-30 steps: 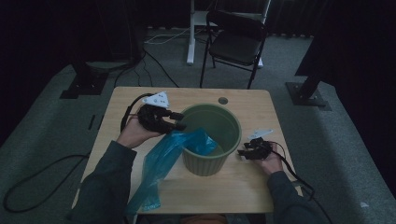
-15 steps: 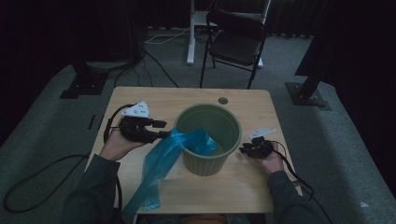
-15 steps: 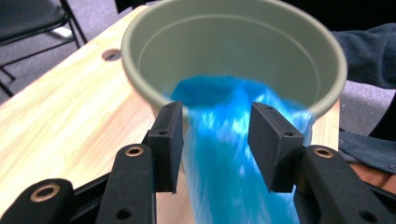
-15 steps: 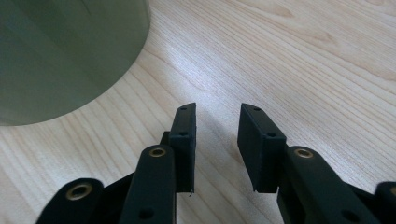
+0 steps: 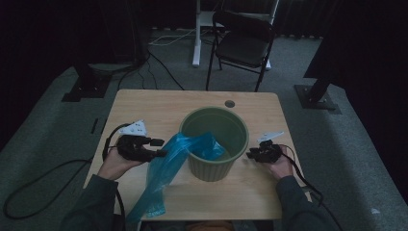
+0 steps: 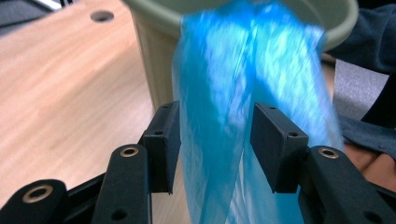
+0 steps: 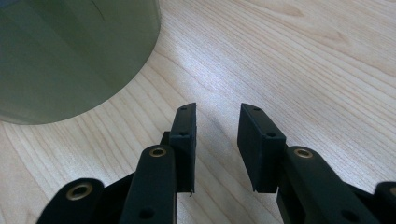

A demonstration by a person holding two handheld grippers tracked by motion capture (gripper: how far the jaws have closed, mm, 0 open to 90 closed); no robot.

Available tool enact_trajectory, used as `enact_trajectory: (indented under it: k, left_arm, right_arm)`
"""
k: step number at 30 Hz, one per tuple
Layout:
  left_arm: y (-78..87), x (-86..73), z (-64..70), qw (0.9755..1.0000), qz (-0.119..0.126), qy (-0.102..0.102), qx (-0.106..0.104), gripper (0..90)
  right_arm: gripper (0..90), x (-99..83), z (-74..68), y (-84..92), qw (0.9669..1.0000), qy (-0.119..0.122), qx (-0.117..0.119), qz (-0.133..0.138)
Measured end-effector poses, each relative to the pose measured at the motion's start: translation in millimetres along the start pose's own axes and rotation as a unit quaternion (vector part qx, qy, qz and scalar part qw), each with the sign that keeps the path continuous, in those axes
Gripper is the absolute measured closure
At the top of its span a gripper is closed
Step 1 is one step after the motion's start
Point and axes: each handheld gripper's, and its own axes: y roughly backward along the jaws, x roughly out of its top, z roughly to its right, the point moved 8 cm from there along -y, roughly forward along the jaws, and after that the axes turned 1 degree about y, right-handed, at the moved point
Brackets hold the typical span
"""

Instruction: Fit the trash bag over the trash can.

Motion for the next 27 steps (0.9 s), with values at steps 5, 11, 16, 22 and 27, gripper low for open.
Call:
enact_trajectory:
  k: [5, 11, 16, 22, 27]
  left_arm:
    - [-5.2, -5.1, 0.4, 0.9999, -0.01, -0.005, 0.002, 71.4]
    - [-3.9, 11.3, 3.8, 0.9998, -0.007, -0.02, 0.002, 87.8]
    - [-3.4, 23.1, 1.4, 0.9996, -0.001, -0.026, 0.009, 88.4]
    - [-7.6, 38.9, -1.8, 0.9994, 0.008, -0.032, 0.011, 88.3]
    - [-11.7, 50.5, -4.6, 0.9994, 0.017, -0.029, 0.008, 88.3]
  right_arm:
    - [68.2, 1.7, 1.4, 2.8, 1.0, -0.001, -0.001, 0.005]
    - [76.3, 8.3, -0.5, 12.5, 0.9996, -0.007, 0.02, 0.021]
    - [76.0, 10.4, -0.1, 17.5, 0.9994, -0.009, 0.018, 0.028]
    - [75.4, 15.7, 0.7, 28.1, 0.9989, -0.012, 0.016, 0.043]
    - [74.9, 19.4, -0.4, 36.1, 0.9987, -0.009, 0.02, 0.047]
